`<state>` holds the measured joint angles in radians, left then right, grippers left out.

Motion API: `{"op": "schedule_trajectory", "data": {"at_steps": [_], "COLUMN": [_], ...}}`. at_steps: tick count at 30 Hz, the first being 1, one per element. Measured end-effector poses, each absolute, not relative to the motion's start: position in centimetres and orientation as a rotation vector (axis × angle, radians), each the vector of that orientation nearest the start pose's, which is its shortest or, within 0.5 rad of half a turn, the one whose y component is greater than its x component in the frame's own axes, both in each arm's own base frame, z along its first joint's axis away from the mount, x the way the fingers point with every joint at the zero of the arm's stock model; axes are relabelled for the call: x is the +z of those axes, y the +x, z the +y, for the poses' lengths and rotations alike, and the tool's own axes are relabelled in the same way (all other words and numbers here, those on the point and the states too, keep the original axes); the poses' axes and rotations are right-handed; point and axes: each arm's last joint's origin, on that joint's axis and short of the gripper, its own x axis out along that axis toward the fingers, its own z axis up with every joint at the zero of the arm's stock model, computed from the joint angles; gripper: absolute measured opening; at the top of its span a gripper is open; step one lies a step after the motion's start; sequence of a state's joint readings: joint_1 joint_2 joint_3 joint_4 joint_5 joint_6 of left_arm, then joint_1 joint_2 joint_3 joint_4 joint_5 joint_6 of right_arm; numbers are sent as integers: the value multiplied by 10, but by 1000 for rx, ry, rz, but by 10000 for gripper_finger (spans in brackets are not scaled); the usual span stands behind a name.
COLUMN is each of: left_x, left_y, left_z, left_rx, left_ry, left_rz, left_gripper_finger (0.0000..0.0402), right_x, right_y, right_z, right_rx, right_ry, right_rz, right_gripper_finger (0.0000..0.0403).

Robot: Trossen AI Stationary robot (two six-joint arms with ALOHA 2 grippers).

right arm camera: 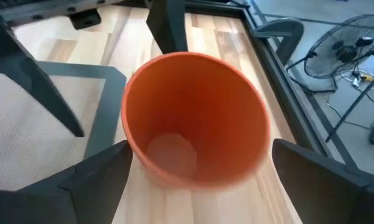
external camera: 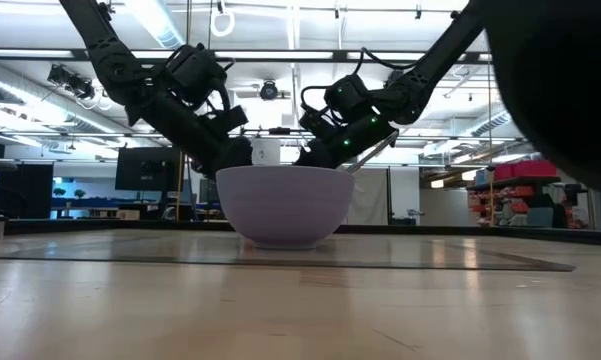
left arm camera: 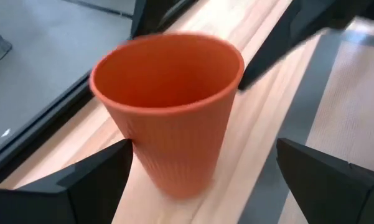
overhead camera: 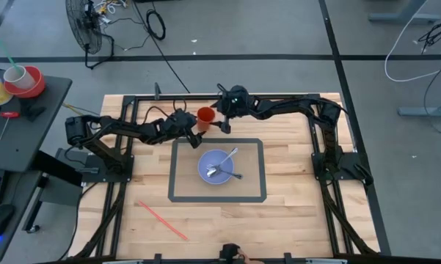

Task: Pick & Place Utensil
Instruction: Put the orange cup on the mat to the top right of the purple bowl

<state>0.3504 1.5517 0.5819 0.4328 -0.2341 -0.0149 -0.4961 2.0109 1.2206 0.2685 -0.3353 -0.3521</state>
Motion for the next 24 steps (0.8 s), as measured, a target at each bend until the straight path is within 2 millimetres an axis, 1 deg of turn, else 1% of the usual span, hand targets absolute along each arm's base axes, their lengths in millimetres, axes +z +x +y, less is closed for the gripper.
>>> {"op": "schedule_trajectory", "data": {"at_steps": [11,16,20,24], "left_x": [152,152,152,152], "left_y": [267,269,271,271], "left_z": [104,98,94,94], "left_rx": [553,527,524,528], "left_ry": [-76,-73,-61,-54], "left_rz": [505,512,510,508], "left_gripper_finger": [399,399,399,399], "right_x": [163,163,162,162], "right_y": [383,384,383,383], "right_z": [-194,-191,-191,-190], "right_rx": [-35,-21,-18,-21], "right_ry": [-142,-155,-130,-129], "right_rz": [512,523,542,552], "right_gripper_finger": [388,388,388,388]}}
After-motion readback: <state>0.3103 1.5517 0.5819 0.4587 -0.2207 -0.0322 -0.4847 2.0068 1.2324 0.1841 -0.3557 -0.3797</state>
